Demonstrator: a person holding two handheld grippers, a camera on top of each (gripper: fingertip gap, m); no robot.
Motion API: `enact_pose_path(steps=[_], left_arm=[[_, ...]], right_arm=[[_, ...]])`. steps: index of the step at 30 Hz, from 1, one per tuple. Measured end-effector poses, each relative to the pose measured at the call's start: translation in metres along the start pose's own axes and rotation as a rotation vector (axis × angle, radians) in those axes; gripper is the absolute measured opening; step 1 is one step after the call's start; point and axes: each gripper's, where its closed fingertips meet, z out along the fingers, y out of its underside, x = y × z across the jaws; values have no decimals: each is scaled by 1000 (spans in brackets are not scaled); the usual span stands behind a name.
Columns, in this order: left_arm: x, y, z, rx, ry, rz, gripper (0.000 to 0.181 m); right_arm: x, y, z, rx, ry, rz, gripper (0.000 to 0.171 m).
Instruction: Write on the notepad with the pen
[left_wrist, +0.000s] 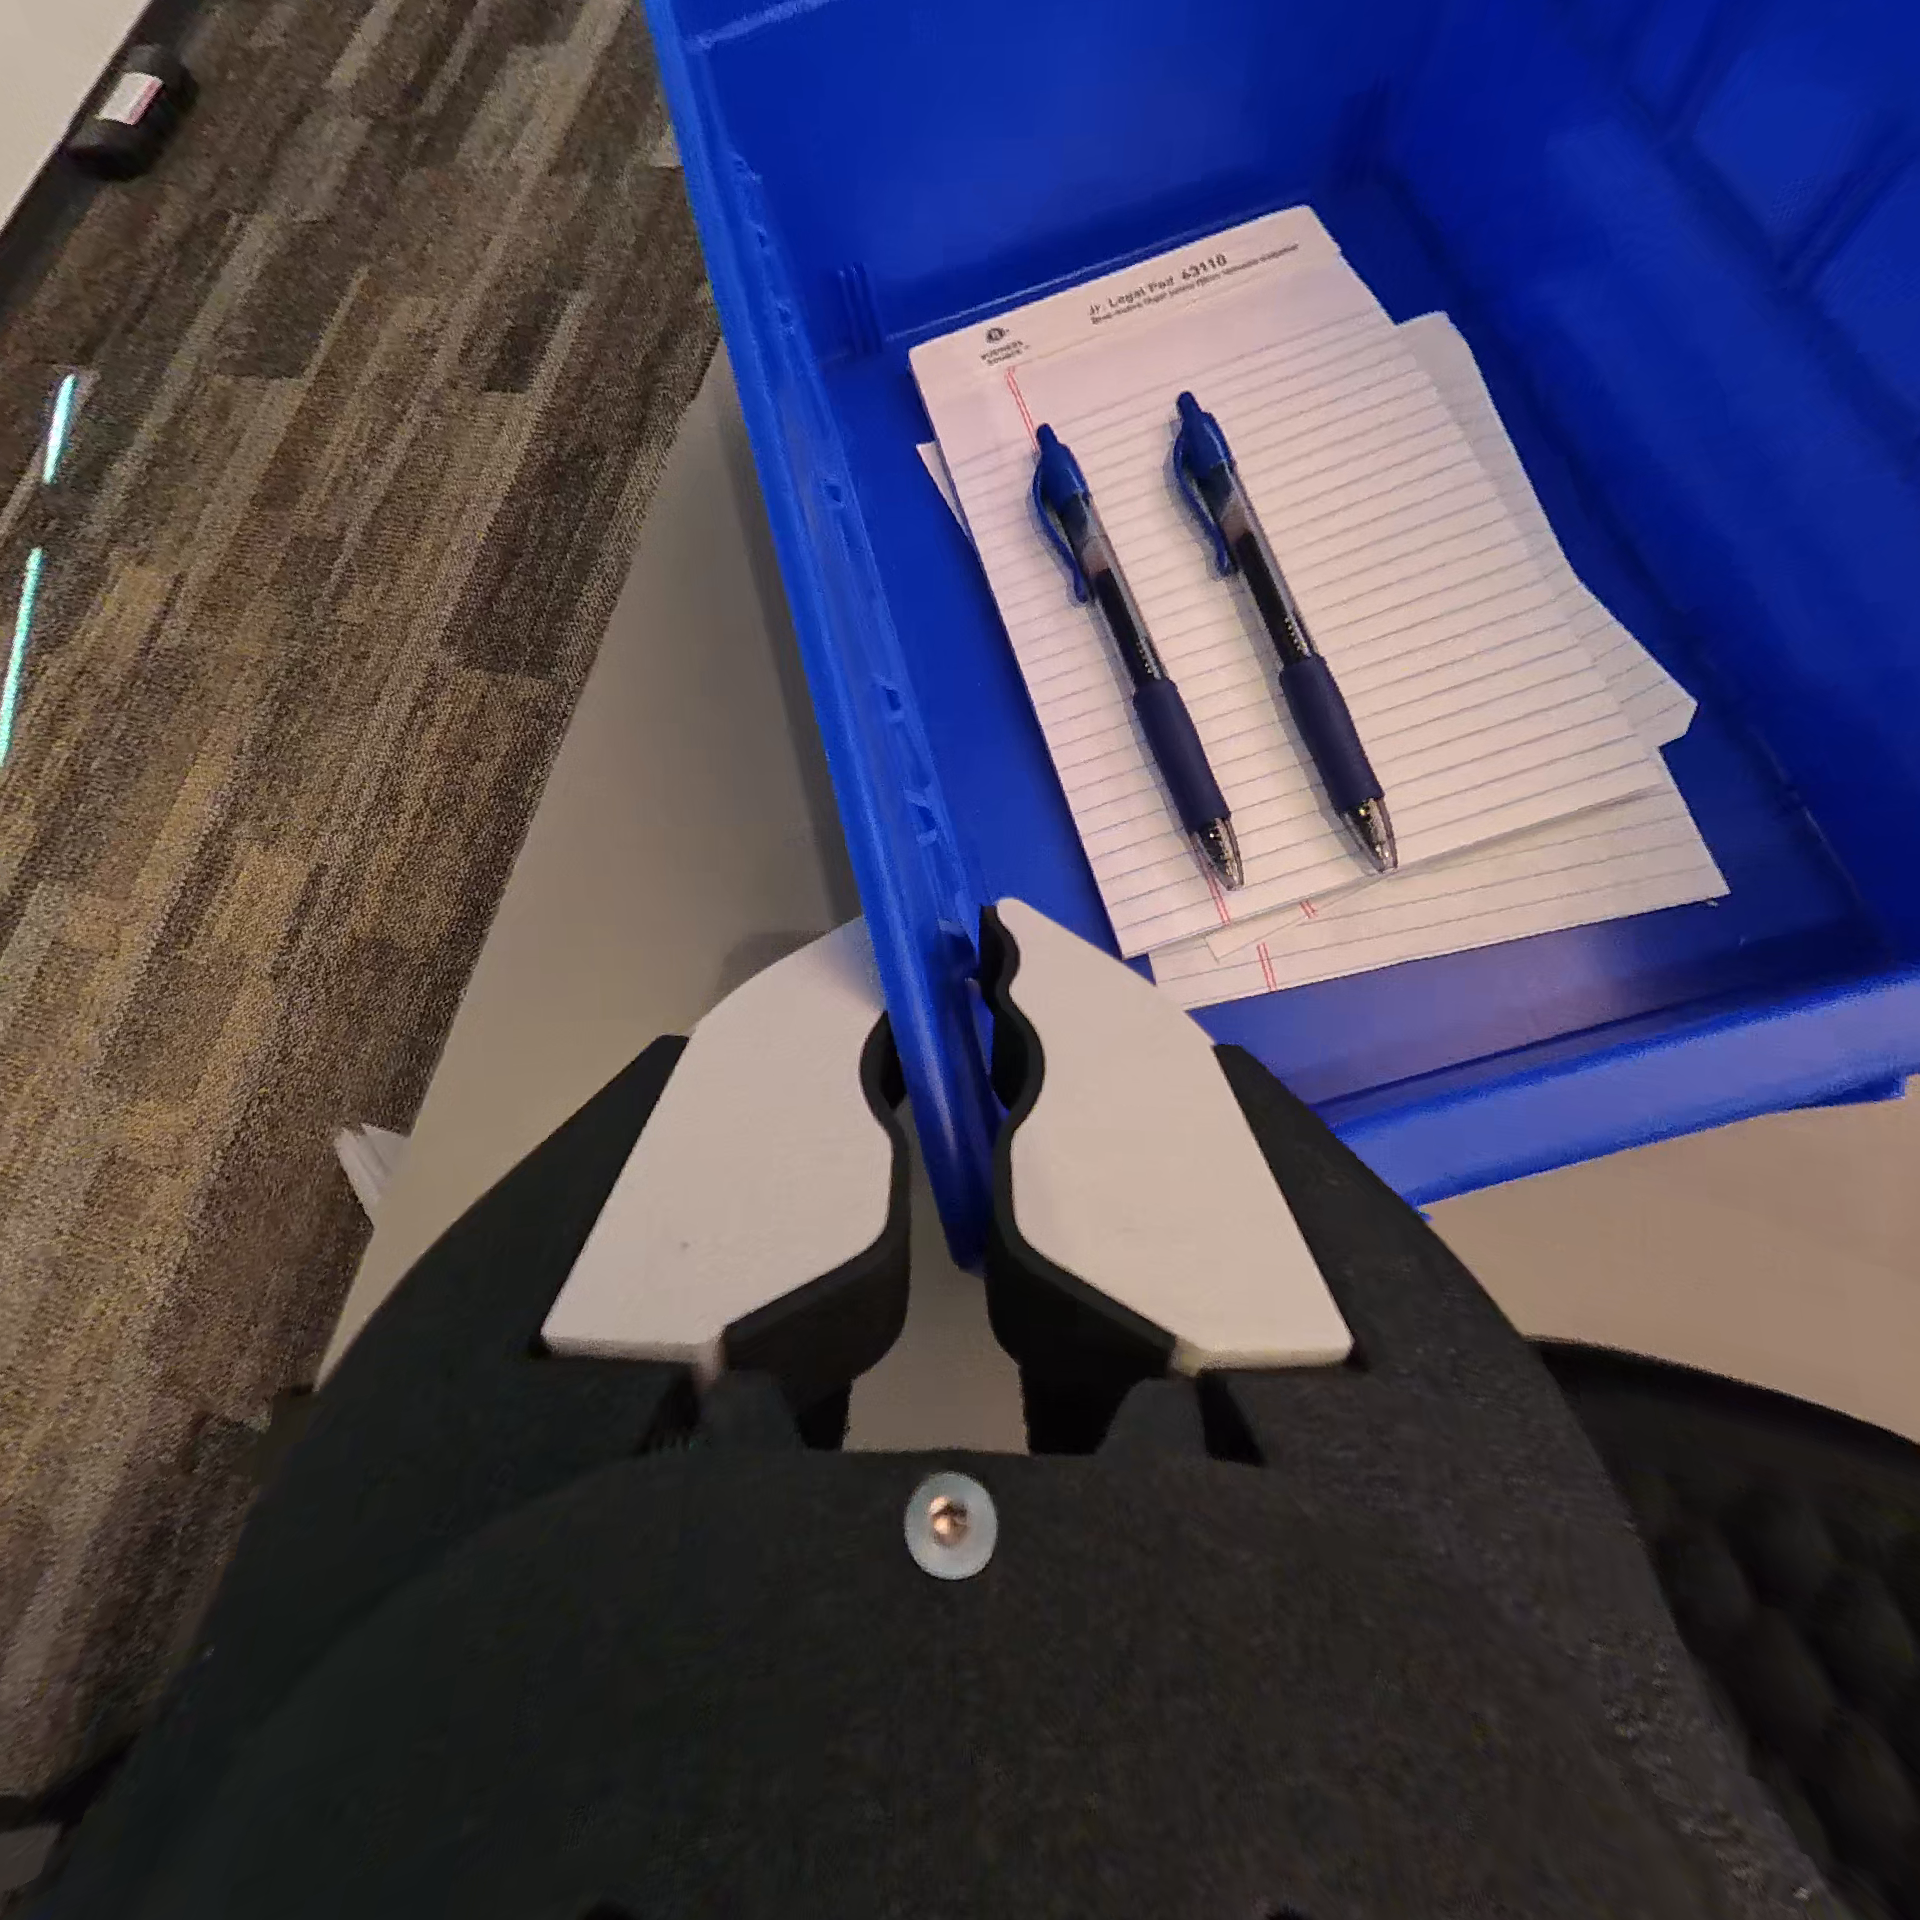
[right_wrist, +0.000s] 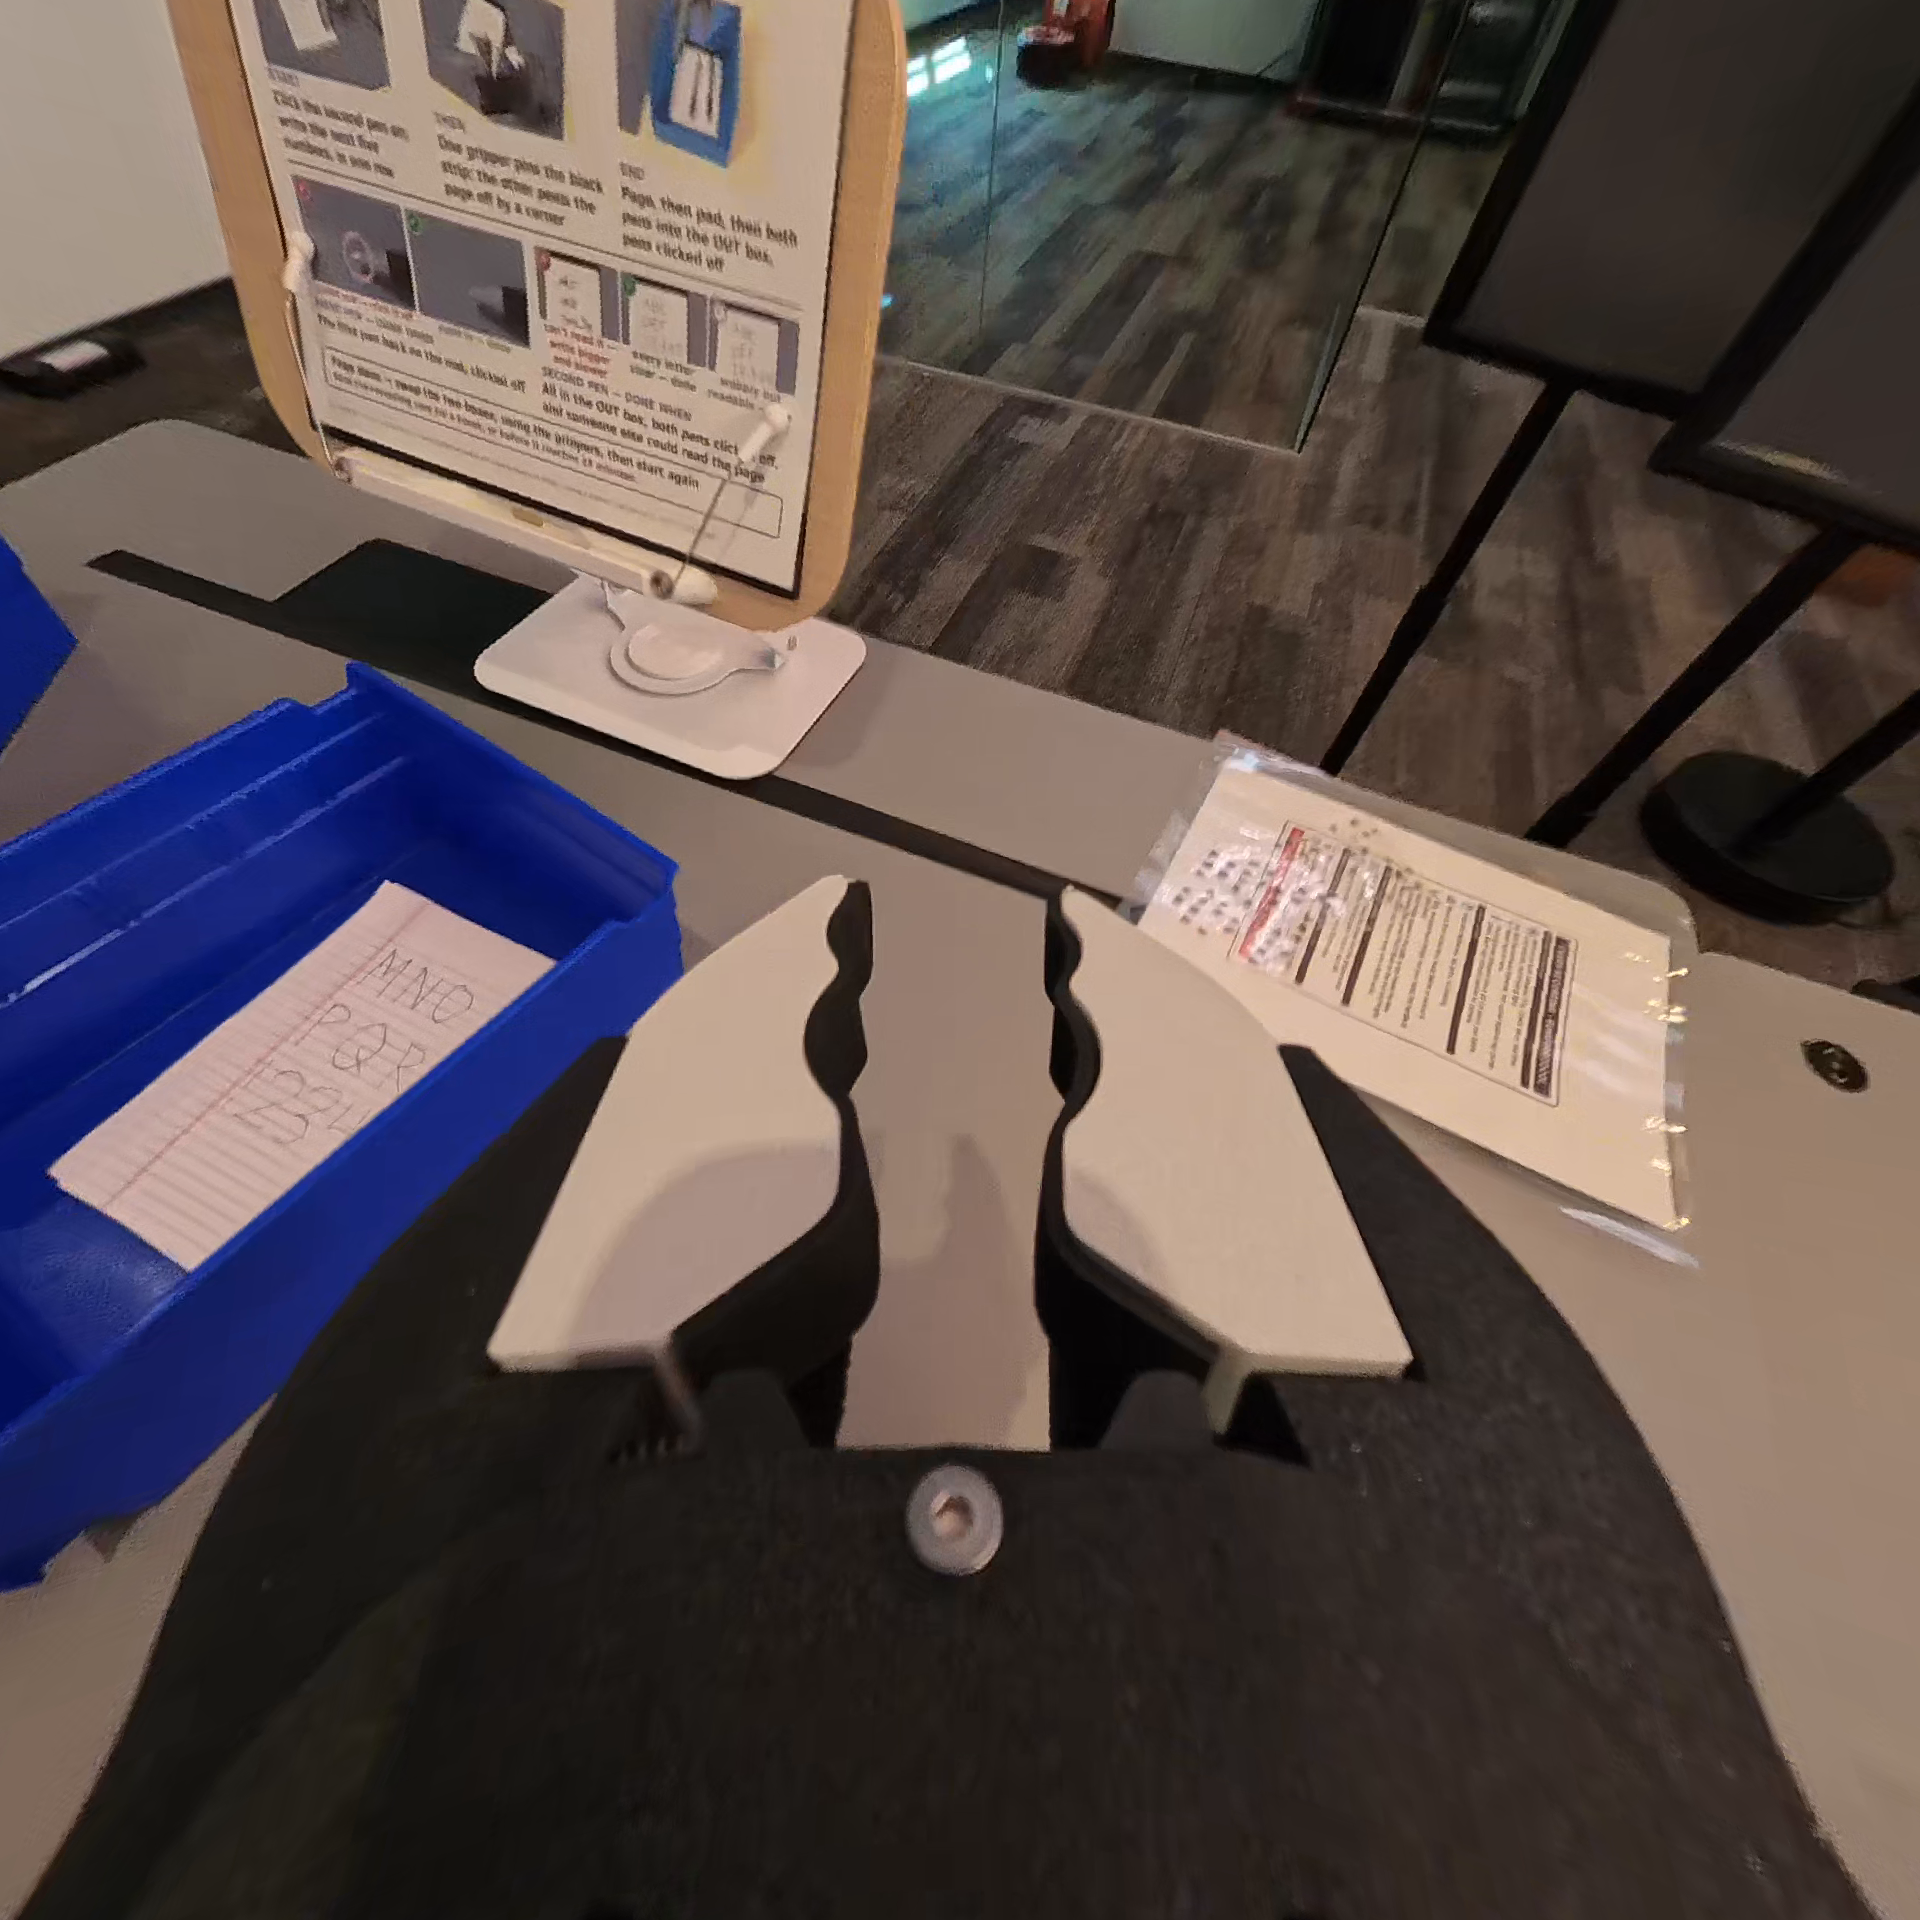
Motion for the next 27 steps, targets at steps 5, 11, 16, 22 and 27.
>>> enact_pose_path(steps=[5,11,16,22,27], left_arm=[[-2,-4,5,13,121,17,9],[-11,-12,16,31,219,101,9],[-19,-19,26,26,310,127,9],[-24,-21,30,30,364,204,9],[-21,-22,29,44,392,194,8]], right_arm=[[7,24,17,-99,-45,-24,30],[-8,33,32,-152,-86,-104,30],[-13,31,32,-141,-102,-109,29],[-10,38,34,-162,-100,-97,29],[-13,40,39,-166,-112,-87,29]])
